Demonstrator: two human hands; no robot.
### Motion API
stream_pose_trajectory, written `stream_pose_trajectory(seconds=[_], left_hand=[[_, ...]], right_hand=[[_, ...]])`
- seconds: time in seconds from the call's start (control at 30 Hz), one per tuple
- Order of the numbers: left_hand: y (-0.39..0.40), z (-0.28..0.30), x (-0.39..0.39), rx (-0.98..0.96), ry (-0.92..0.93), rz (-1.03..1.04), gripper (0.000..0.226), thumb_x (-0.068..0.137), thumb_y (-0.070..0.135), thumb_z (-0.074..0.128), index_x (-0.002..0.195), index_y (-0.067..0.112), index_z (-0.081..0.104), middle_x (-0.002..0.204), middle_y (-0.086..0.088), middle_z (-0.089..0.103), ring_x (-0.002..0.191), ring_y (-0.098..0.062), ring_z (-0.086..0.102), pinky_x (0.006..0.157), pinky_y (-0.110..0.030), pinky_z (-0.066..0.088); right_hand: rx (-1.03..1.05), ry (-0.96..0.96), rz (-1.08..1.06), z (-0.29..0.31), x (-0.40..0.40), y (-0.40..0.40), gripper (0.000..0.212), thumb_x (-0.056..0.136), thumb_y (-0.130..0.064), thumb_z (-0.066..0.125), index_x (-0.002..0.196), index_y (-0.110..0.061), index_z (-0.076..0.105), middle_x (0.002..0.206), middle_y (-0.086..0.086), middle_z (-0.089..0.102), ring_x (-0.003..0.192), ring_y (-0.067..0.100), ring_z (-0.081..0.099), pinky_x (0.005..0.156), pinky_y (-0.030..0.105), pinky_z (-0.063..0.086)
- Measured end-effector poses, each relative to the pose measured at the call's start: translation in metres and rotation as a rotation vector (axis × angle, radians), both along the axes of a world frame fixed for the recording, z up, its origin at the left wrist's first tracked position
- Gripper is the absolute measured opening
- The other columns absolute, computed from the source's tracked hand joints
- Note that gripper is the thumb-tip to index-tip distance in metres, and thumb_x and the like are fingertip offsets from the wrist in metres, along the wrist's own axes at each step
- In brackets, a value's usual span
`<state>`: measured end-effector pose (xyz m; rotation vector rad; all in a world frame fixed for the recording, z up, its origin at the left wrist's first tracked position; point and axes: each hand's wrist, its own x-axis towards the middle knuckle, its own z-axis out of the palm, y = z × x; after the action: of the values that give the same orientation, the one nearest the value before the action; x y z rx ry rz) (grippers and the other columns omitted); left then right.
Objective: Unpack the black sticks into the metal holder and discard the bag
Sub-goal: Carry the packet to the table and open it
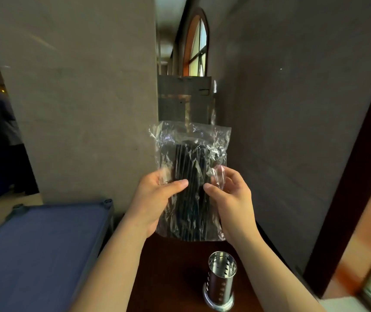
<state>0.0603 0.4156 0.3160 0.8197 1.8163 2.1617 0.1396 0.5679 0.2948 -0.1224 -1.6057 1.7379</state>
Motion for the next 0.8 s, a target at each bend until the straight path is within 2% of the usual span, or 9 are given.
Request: stream_pose_trajectory(seconds=[0.1,0.17,0.27,0.4,0.47,0.6,0.8], left_hand=[[0.000,-0.001,0.000,0.023,0.036,0.032,0.024,0.090,0.002,0.071,0.110,0.016,0.076,0.106,-0.004,0.081,0.102,-0.016,0.076,0.081,-0.024,0.061],[0.001,-0.002,0.002,0.032,0.035,0.055,0.026,0.091,0.002,0.071,0.109,0.019,0.077,0.106,-0.002,0.081,0.102,-0.016,0.076,0.084,-0.027,0.061],[0.004,-0.006,0.007,0.019,0.041,0.092,0.025,0.091,0.006,0.072,0.106,0.025,0.078,0.106,0.001,0.081,0.102,-0.014,0.076,0.087,-0.030,0.057],[0.009,-0.010,0.014,-0.029,0.096,0.155,0.026,0.091,0.012,0.074,0.101,0.036,0.077,0.102,0.009,0.080,0.100,-0.005,0.074,0.076,-0.015,0.055],[0.011,-0.012,0.016,-0.036,0.116,0.186,0.032,0.091,0.013,0.075,0.105,0.042,0.075,0.105,0.016,0.079,0.104,0.002,0.071,0.080,-0.015,0.053],[0.013,-0.014,0.015,-0.034,0.115,0.229,0.033,0.090,0.013,0.075,0.116,0.034,0.072,0.109,0.014,0.078,0.110,-0.002,0.070,0.097,-0.033,0.053],[0.012,-0.012,0.010,-0.027,0.188,0.276,0.030,0.090,0.010,0.074,0.107,0.035,0.075,0.104,0.014,0.079,0.104,0.000,0.071,0.091,-0.028,0.054]], right_hand=[[0.164,-0.014,-0.145,0.016,0.005,0.001,0.066,0.079,-0.022,0.082,0.136,-0.032,0.050,0.121,-0.004,0.063,0.110,0.016,0.063,0.095,0.040,0.055],[0.370,0.061,-0.316,0.033,0.007,0.002,0.069,0.082,-0.021,0.081,0.141,-0.025,0.046,0.136,-0.005,0.051,0.123,0.011,0.053,0.101,0.037,0.050],[0.743,0.180,-0.483,0.060,0.002,-0.002,0.053,0.084,-0.025,0.079,0.131,-0.020,0.055,0.141,0.000,0.043,0.134,0.015,0.039,0.108,0.029,0.037],[1.083,0.108,-0.451,0.080,-0.017,-0.020,0.045,0.081,-0.031,0.081,0.119,-0.012,0.065,0.139,0.010,0.049,0.131,0.030,0.039,0.103,0.041,0.034],[1.164,0.058,-0.409,0.083,-0.026,-0.027,0.044,0.081,-0.032,0.081,0.117,-0.011,0.066,0.140,0.011,0.050,0.131,0.032,0.040,0.102,0.045,0.035],[1.205,0.059,-0.394,0.084,-0.036,-0.029,0.033,0.085,-0.031,0.077,0.110,-0.011,0.069,0.137,0.010,0.054,0.127,0.032,0.044,0.100,0.047,0.036],[1.169,0.115,-0.389,0.088,-0.041,-0.031,0.019,0.090,-0.027,0.073,0.099,-0.011,0.072,0.128,0.007,0.060,0.121,0.031,0.049,0.096,0.047,0.037]])
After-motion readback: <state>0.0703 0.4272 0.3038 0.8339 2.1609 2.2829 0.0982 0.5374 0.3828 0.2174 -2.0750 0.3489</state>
